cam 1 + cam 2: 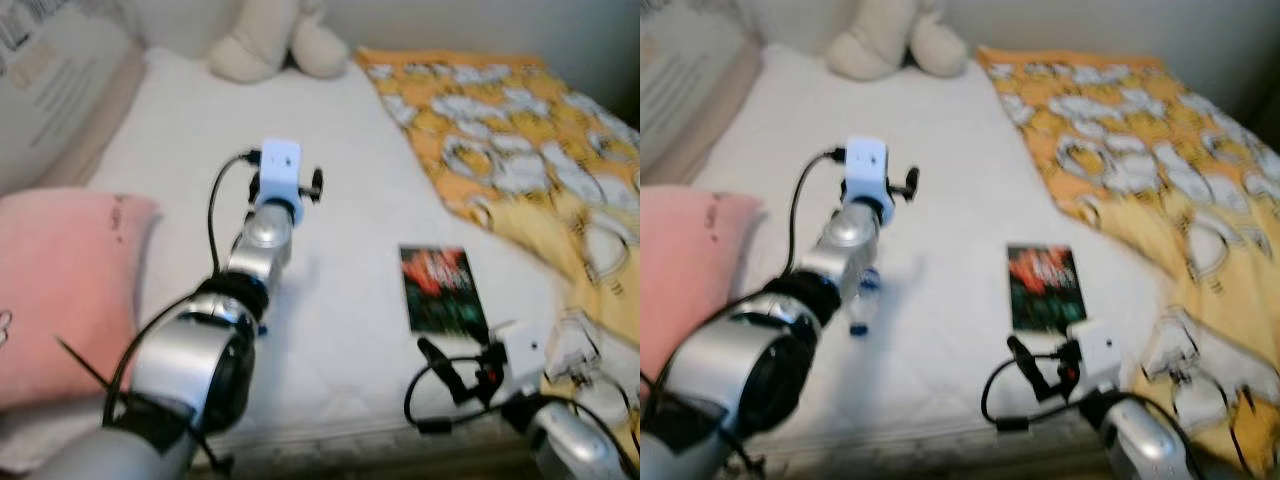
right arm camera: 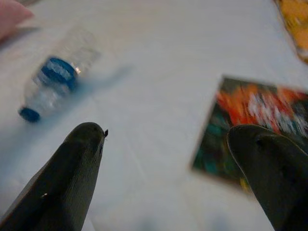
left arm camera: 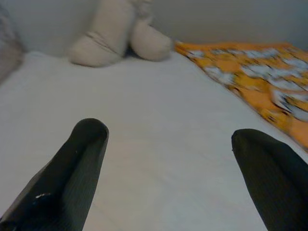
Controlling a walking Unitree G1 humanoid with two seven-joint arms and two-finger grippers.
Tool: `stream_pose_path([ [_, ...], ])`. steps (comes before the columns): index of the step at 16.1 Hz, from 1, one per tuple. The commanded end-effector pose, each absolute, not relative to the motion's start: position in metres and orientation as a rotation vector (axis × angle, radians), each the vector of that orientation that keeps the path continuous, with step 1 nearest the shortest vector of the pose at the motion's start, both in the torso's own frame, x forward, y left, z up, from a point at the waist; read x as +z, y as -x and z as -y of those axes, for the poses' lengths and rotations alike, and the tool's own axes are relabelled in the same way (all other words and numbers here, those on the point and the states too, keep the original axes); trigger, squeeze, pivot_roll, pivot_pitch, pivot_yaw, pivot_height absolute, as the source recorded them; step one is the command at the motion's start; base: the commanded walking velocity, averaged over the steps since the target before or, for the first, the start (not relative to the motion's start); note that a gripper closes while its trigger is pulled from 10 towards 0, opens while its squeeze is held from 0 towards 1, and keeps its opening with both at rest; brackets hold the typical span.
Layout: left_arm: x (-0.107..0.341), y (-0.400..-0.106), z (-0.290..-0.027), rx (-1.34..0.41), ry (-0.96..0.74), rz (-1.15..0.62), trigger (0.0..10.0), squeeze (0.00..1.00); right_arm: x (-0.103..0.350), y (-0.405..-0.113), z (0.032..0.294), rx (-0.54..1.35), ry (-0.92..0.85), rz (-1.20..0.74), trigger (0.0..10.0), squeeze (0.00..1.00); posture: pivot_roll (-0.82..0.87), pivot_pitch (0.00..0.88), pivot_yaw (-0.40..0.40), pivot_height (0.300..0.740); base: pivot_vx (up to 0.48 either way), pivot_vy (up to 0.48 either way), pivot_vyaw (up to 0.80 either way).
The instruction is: Clean up the room
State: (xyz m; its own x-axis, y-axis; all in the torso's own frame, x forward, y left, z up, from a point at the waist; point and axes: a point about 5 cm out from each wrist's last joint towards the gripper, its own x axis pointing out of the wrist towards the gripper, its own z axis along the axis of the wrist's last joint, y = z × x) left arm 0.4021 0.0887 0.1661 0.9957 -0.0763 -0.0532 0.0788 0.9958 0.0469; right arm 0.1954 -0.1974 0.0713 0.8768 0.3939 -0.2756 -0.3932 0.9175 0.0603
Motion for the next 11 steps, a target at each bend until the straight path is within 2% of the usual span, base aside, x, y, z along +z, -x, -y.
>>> stream_pose_path([
  [1, 0.155, -0.401, -0.096, -0.033, -0.045, -0.135, 10.0, 0.00, 0.071, -0.186, 0.195, 0.450, -0.031, -0.326, 10.0, 0.00, -0.28, 0.037, -0.080, 0.740, 0.000, 0.000, 0.00],
  [5, 0.144, -0.398, -0.095, -0.027, -0.036, -0.224, 10.0, 0.00, 0.071, -0.166, 0.194, 0.502, -0.055, -0.397, 10.0, 0.00, -0.30, 0.091, -0.091, 0.740, 0.000, 0.000, 0.00],
  [7, 0.135, -0.394, -0.079, -0.114, -0.038, -0.292, 10.0, 0.00, 0.073, -0.157, 0.193, 0.516, -0.064, -0.419, 10.0, 0.00, -0.30, 0.128, -0.092, 0.740, 0.000, 0.000, 0.00],
  [11, 0.122, -0.386, -0.068, -0.162, -0.102, -0.353, 10.0, 0.00, 0.073, -0.147, 0.188, 0.519, -0.065, -0.437, 10.0, 0.00, -0.32, 0.162, -0.089, 0.740, 0.000, 0.000, 0.00],
])
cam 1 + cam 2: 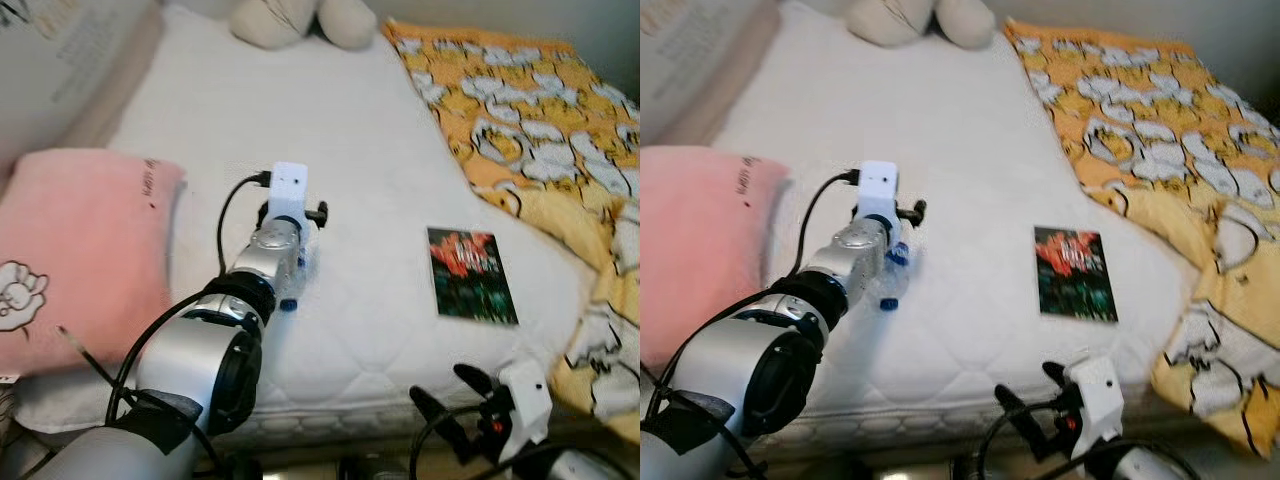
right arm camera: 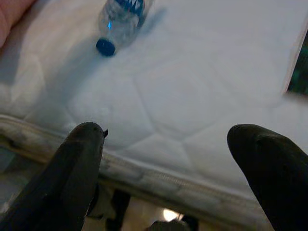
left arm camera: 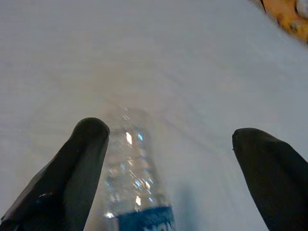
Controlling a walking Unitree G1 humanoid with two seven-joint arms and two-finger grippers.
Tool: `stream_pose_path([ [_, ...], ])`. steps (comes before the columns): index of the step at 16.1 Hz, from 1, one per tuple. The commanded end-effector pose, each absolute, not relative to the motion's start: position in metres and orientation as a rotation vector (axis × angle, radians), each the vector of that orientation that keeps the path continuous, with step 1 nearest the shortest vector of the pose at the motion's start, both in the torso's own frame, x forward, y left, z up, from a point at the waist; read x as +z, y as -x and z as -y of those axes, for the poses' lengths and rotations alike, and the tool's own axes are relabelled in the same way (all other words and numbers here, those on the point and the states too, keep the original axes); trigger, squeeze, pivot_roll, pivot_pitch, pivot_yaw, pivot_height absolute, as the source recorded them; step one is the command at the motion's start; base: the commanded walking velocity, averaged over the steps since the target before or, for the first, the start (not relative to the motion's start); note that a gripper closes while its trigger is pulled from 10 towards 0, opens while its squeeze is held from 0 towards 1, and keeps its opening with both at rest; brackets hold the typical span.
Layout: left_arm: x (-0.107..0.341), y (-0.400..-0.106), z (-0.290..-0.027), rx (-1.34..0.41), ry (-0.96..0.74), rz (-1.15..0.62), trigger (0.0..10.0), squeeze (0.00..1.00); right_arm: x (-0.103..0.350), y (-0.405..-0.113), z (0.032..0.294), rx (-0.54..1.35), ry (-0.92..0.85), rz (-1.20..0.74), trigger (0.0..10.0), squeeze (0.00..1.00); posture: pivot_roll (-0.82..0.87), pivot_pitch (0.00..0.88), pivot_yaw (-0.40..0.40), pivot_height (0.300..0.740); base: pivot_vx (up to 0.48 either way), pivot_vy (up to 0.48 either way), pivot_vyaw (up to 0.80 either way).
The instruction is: Clean up the room
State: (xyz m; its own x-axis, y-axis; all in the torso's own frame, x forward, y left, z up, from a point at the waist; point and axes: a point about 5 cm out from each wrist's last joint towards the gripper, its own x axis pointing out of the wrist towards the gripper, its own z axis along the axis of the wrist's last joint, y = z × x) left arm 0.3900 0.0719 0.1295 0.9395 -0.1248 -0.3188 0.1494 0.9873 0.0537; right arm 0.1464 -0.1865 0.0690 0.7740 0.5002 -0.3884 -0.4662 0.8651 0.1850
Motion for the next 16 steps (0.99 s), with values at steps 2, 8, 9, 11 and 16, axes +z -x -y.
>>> stream_pose_path([
  [2, 0.114, -0.381, -0.061, -0.190, -0.137, -0.387, 10.0, 0.00, 0.073, -0.143, 0.187, 0.519, -0.071, -0.447, 10.0, 0.00, -0.32, 0.167, -0.089, 0.740, 0.000, 0.000, 0.00],
  [8, 0.091, -0.366, -0.052, -0.178, -0.309, -0.431, 10.0, 0.00, 0.073, -0.131, 0.180, 0.528, -0.084, -0.480, 10.0, 0.00, -0.34, 0.190, -0.098, 0.740, 0.000, 0.000, 0.00],
  [9, 0.085, -0.363, -0.052, -0.177, -0.329, -0.451, 10.0, 0.00, 0.071, -0.128, 0.179, 0.527, -0.083, -0.491, 10.0, 0.00, -0.35, 0.194, -0.099, 0.740, 0.000, 0.000, 0.00],
  [11, 0.079, -0.359, -0.055, -0.159, -0.342, -0.477, 10.0, 0.00, 0.069, -0.124, 0.178, 0.524, -0.085, -0.504, 10.0, 0.00, -0.36, 0.199, -0.101, 0.740, 0.000, 0.000, 0.00],
  [16, 0.080, -0.364, -0.083, 0.030, -0.329, -0.462, 10.0, 0.00, 0.067, -0.126, 0.180, 0.517, -0.080, -0.517, 10.0, 0.00, -0.36, 0.177, -0.098, 0.740, 0.000, 0.000, 0.00],
])
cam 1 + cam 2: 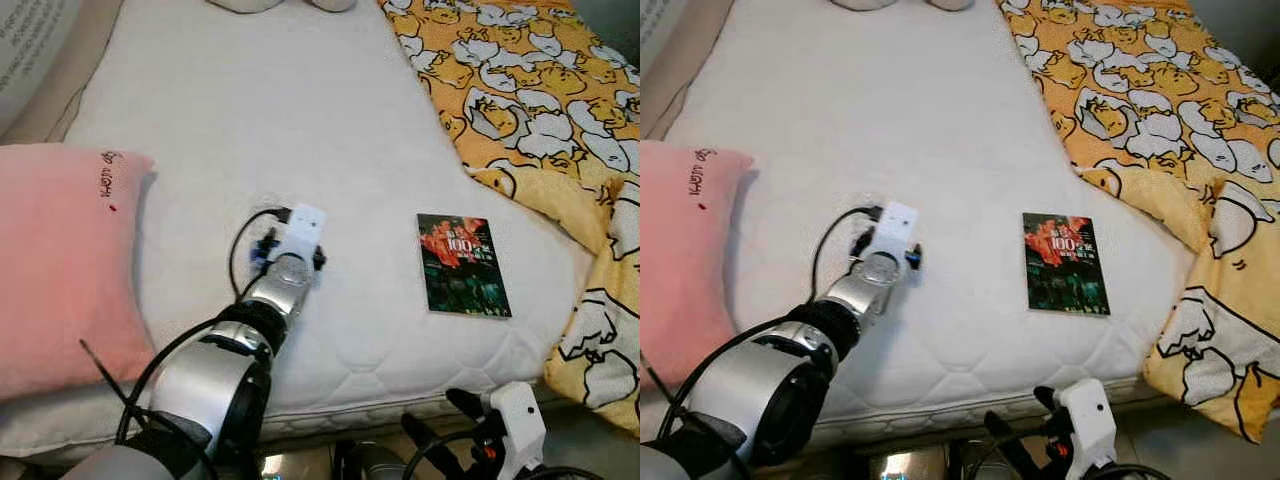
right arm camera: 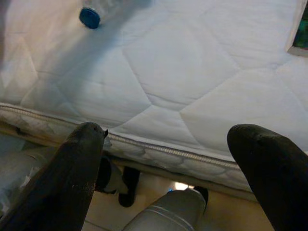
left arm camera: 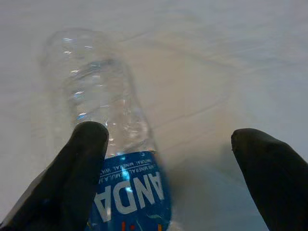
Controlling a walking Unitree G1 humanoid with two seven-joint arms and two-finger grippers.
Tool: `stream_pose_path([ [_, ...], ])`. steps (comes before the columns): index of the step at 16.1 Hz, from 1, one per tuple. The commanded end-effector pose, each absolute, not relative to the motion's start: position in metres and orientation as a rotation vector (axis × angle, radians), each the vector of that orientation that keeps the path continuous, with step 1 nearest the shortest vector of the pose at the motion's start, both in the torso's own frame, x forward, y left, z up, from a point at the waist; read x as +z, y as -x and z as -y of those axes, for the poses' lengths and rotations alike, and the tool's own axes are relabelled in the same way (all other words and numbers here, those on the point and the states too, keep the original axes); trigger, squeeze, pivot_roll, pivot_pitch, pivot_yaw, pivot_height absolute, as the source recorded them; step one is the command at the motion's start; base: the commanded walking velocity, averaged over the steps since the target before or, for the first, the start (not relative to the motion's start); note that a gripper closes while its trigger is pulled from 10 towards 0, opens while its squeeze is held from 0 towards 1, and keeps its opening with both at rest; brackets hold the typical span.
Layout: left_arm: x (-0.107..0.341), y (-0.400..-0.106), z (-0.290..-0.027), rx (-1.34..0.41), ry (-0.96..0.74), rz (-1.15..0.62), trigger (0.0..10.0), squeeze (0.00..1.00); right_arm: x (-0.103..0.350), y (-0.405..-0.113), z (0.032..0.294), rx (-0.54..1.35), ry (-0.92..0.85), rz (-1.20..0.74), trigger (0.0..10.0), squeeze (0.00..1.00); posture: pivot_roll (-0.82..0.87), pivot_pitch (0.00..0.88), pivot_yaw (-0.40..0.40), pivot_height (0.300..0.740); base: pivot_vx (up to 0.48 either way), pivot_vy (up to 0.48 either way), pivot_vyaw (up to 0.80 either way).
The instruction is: Clean up the room
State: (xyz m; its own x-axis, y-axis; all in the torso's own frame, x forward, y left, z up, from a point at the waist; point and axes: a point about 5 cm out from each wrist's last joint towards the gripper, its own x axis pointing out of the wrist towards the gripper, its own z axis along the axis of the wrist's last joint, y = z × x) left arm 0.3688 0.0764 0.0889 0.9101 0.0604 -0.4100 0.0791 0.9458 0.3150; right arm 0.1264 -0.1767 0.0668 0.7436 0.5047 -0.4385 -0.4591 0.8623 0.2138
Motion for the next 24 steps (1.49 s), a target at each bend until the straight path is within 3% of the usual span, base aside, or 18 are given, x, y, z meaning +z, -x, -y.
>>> stream_pose_path([
  [1, 0.083, -0.366, -0.086, 0.048, -0.342, -0.445, 10.0, 0.00, 0.067, -0.126, 0.181, 0.516, -0.080, -0.517, 10.0, 0.00, -0.36, 0.174, -0.098, 0.740, 0.000, 0.000, 0.00],
  [11, 0.054, -0.350, -0.136, 0.221, -0.388, -0.565, 10.0, 0.00, 0.061, -0.137, 0.182, 0.536, -0.070, -0.517, 10.0, 0.00, -0.31, 0.137, -0.100, 0.740, 0.000, 0.000, 0.00],
  [12, 0.045, -0.344, -0.141, 0.216, -0.365, -0.607, 2.0, 0.00, 0.060, -0.139, 0.183, 0.534, -0.071, -0.515, 10.0, 0.00, -0.31, 0.132, -0.098, 0.740, 0.000, 0.000, 0.00],
  [13, 0.039, -0.340, -0.143, 0.209, -0.335, -0.633, 0.0, 0.00, 0.059, -0.141, 0.183, 0.530, -0.072, -0.512, 10.0, 0.00, -0.31, 0.128, -0.097, 0.740, 0.000, 0.000, 0.00],
  [21, 0.022, -0.327, -0.153, 0.151, -0.317, -0.686, 0.0, 0.00, 0.052, -0.160, 0.185, 0.378, -0.076, -0.412, 10.0, 0.00, -0.28, 0.065, -0.058, 0.740, 0.000, 0.000, 0.00],
  [22, 0.023, -0.328, -0.155, 0.136, -0.327, -0.667, 0.0, 0.00, 0.061, -0.181, 0.191, 0.359, -0.064, -0.372, 10.0, 0.00, -0.29, 0.058, -0.050, 0.740, 0.000, 0.000, 0.00],
  [24, 0.035, -0.338, -0.151, 0.086, -0.283, -0.565, 0.0, 0.00, 0.073, -0.198, 0.199, 0.281, -0.045, -0.302, 10.0, 0.00, -0.28, 0.033, -0.027, 0.740, 0.000, 0.000, 0.00],
])
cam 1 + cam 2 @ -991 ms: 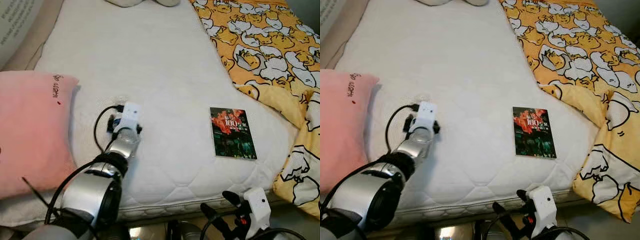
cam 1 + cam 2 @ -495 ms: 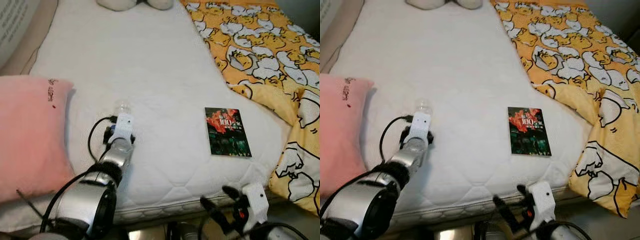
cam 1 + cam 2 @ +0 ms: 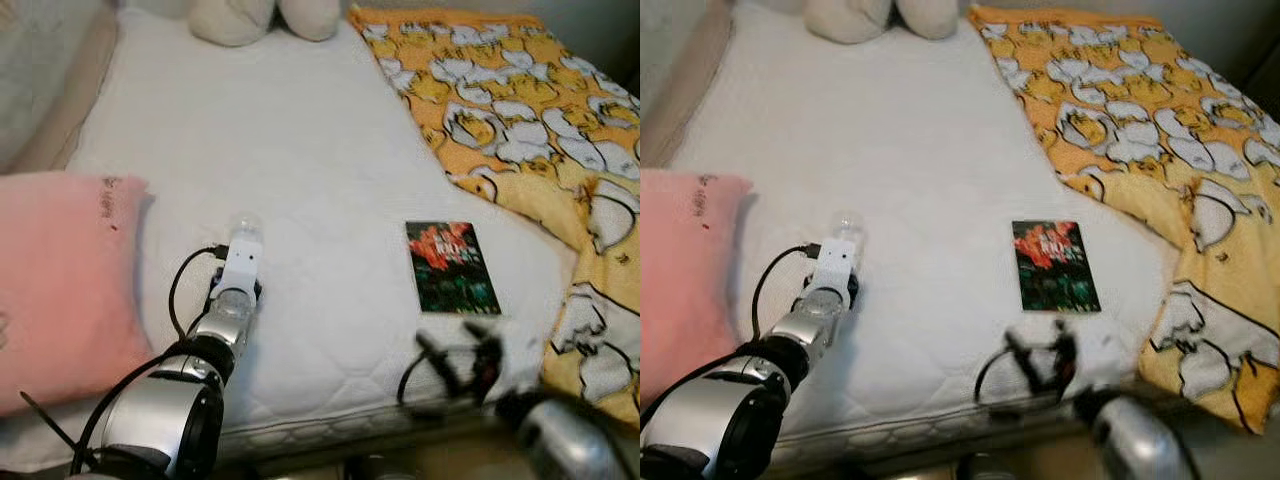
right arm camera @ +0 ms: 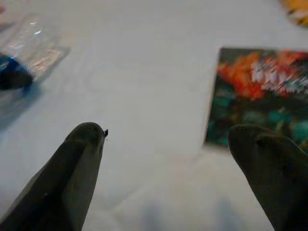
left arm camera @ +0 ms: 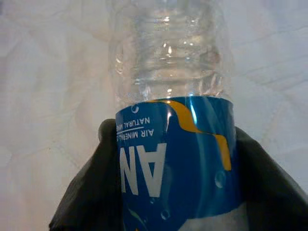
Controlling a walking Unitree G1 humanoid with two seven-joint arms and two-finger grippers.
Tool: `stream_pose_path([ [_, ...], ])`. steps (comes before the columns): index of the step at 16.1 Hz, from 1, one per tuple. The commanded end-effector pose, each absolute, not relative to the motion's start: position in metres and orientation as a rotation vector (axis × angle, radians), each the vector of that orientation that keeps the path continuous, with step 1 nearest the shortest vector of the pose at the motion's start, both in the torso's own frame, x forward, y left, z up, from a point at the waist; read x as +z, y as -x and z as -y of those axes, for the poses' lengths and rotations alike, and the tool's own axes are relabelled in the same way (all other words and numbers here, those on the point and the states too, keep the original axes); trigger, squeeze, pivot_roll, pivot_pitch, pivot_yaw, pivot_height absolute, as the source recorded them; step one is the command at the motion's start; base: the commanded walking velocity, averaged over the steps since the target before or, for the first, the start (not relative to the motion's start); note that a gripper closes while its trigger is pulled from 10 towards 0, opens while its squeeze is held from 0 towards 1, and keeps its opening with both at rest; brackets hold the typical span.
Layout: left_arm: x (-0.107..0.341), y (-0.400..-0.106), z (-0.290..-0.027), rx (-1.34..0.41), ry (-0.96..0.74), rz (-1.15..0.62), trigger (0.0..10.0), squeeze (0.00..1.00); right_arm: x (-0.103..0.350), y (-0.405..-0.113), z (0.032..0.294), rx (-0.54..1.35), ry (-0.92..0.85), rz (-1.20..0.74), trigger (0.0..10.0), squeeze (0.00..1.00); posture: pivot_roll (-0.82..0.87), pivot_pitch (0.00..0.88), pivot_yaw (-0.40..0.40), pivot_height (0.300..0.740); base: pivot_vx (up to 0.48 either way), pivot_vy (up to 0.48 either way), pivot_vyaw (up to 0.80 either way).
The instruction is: Clean up the room
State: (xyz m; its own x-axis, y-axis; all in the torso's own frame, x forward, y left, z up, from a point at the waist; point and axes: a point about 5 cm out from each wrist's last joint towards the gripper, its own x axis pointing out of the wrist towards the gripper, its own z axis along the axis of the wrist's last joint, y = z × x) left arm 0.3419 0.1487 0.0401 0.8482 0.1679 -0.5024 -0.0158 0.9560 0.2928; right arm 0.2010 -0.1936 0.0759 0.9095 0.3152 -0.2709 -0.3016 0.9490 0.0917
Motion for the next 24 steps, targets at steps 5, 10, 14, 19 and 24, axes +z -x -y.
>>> stream_pose_path([
  [5, 0.073, -0.358, -0.134, -0.053, -0.109, -0.272, 0.0, 0.00, 0.087, -0.228, 0.214, 0.099, -0.016, -0.157, 10.0, 0.00, -0.21, 0.000, 0.007, 0.740, 0.000, 0.000, 0.00],
  [10, 0.116, -0.322, -0.153, -0.068, -0.030, 0.093, 0.0, 0.00, 0.126, -0.235, 0.211, 0.008, 0.091, 0.124, 10.0, 0.00, -0.15, 0.000, 0.029, 0.740, 0.000, 0.000, 0.00],
  [14, 0.109, -0.296, -0.145, -0.092, -0.050, 0.110, 0.0, 0.00, 0.113, -0.236, 0.225, -0.266, 0.010, 0.145, 10.0, 0.00, -0.12, 0.000, -0.010, 0.740, 0.000, 0.000, 0.00],
  [19, 0.093, -0.300, -0.148, -0.103, -0.142, -0.005, 10.0, 0.00, 0.099, -0.260, 0.212, -0.147, -0.042, 0.058, 10.0, 0.00, -0.08, 0.000, -0.032, 0.740, 0.000, 0.000, 0.00],
  [24, 0.097, -0.300, -0.152, -0.094, -0.087, 0.015, 10.0, 0.00, 0.090, -0.269, 0.201, -0.059, -0.038, 0.024, 10.0, 0.00, -0.06, 0.000, -0.039, 0.740, 0.000, -0.323, 0.14],
])
